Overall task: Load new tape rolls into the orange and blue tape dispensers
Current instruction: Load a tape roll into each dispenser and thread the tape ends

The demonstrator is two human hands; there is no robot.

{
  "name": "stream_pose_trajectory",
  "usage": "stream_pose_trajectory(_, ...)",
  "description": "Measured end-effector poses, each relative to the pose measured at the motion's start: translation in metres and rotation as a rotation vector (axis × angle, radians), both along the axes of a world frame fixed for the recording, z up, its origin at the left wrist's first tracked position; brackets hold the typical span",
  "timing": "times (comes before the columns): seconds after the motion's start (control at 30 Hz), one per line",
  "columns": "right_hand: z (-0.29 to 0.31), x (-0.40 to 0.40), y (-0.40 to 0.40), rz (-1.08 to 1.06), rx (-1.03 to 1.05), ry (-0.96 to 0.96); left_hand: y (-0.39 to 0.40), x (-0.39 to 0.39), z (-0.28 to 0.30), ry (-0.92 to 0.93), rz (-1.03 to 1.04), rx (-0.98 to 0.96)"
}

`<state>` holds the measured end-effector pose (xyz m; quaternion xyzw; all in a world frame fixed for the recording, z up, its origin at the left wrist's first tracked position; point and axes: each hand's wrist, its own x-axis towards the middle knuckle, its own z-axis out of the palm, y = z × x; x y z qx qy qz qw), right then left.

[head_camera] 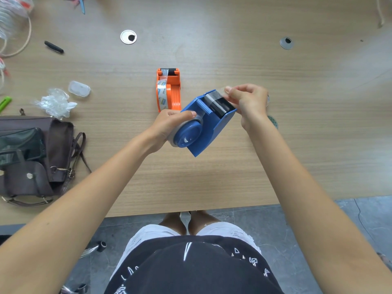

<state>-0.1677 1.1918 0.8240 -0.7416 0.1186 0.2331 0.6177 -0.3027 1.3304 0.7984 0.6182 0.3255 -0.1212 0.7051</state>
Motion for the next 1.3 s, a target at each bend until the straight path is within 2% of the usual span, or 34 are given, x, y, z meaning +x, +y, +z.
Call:
stream_pose_trajectory(0.2, -0.01, 0.005, -0.002, 0.121, -0.12, 0.041, 0.001, 0.002, 0.003, -0.009, 0.005, 0.02)
stream_pose_trajectory(0.43, -0.008, 0.008, -0.007, 0.184, -0.041, 0.081, 0.003, 0.002, 0.002, -0.004, -0.055, 0.06)
stream_pose_trajectory(0.6, -0.008, 0.012, -0.005, 0.064, 0.121, 0.399, 0.0, 0.003, 0.004, 0.013, -0.049, 0.037)
stream_pose_trajectory(0.73, -0.009, 0.021, -0.01, 0.169, 0.104, 0.597, -0.001, 0.001, 0.006, 0.026, -0.004, -0.009)
stream_pose_trajectory(0.83, -0.008, 0.027, -0.012, 0.249, 0.113, 0.671, -0.002, 0.001, 0.007, 0.027, 0.012, -0.029)
stream_pose_trajectory(0.9, -0.011, 0.029, -0.013, 0.229, 0.137, 0.715, -0.004, 0.002, 0.007, 0.028, 0.026, -0.035)
stream_pose_trajectory(1.03, -0.023, 0.022, -0.012, 0.188, 0.249, 0.855, -0.005, 0.007, 0.008, 0.016, 0.052, -0.045)
stream_pose_trajectory(1.13, -0.03, 0.011, -0.01, 0.113, 0.405, 1.004, -0.008, 0.012, 0.009, 0.002, 0.055, -0.025)
stream_pose_trajectory(1.3, -0.022, 0.008, 0.0, -0.027, 0.628, 0.997, -0.011, 0.022, 0.01, 0.007, 0.097, 0.006)
